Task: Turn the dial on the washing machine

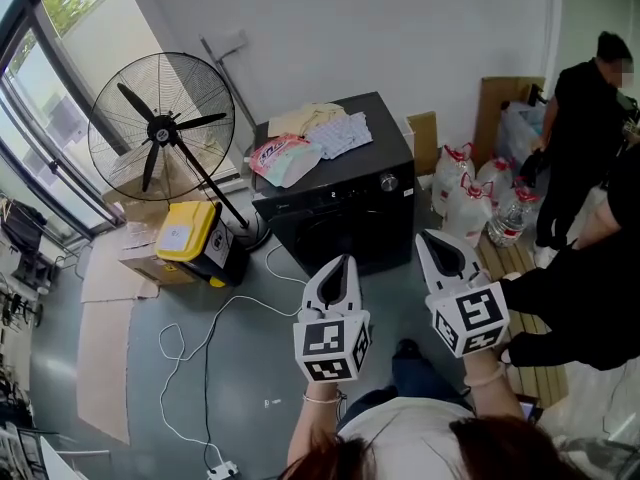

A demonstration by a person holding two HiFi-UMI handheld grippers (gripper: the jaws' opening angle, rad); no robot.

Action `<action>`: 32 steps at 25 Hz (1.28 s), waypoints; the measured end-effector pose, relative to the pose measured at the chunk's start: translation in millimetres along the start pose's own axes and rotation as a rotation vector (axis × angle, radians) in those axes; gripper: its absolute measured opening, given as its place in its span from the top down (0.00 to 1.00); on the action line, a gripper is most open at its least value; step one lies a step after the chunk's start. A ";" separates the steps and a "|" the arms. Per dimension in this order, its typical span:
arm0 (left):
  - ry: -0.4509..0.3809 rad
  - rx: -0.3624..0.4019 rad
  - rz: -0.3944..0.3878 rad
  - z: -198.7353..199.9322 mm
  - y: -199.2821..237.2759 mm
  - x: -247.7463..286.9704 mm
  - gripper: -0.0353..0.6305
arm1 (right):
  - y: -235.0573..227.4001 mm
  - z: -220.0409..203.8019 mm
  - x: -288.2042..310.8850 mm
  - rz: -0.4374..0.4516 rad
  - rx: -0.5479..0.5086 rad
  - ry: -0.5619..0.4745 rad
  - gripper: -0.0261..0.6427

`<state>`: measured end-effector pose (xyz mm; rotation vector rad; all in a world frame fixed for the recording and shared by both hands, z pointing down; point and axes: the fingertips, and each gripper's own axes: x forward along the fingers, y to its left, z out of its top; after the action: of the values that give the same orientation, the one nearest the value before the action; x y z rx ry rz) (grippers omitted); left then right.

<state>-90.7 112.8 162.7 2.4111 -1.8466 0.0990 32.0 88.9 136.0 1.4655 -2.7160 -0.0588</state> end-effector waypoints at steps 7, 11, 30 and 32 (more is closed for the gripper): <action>0.002 -0.004 0.003 -1.6 3.0 -5.6 0.93 | 2.1 0.4 -3.4 -0.008 0.002 0.000 0.92; 0.000 0.000 0.001 -1.0 2.1 -4.4 0.93 | 0.7 0.3 -3.8 -0.009 0.001 0.002 0.92; 0.017 0.008 0.004 -3.9 1.1 15.9 0.93 | -18.0 -6.2 5.6 -0.021 0.014 0.026 0.92; 0.020 0.008 0.005 -4.0 1.4 18.0 0.93 | -19.6 -6.0 7.6 -0.021 0.016 0.025 0.92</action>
<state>-87.3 95.7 168.7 2.4020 -1.8473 0.1315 44.7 71.7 141.1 1.4885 -2.6881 -0.0201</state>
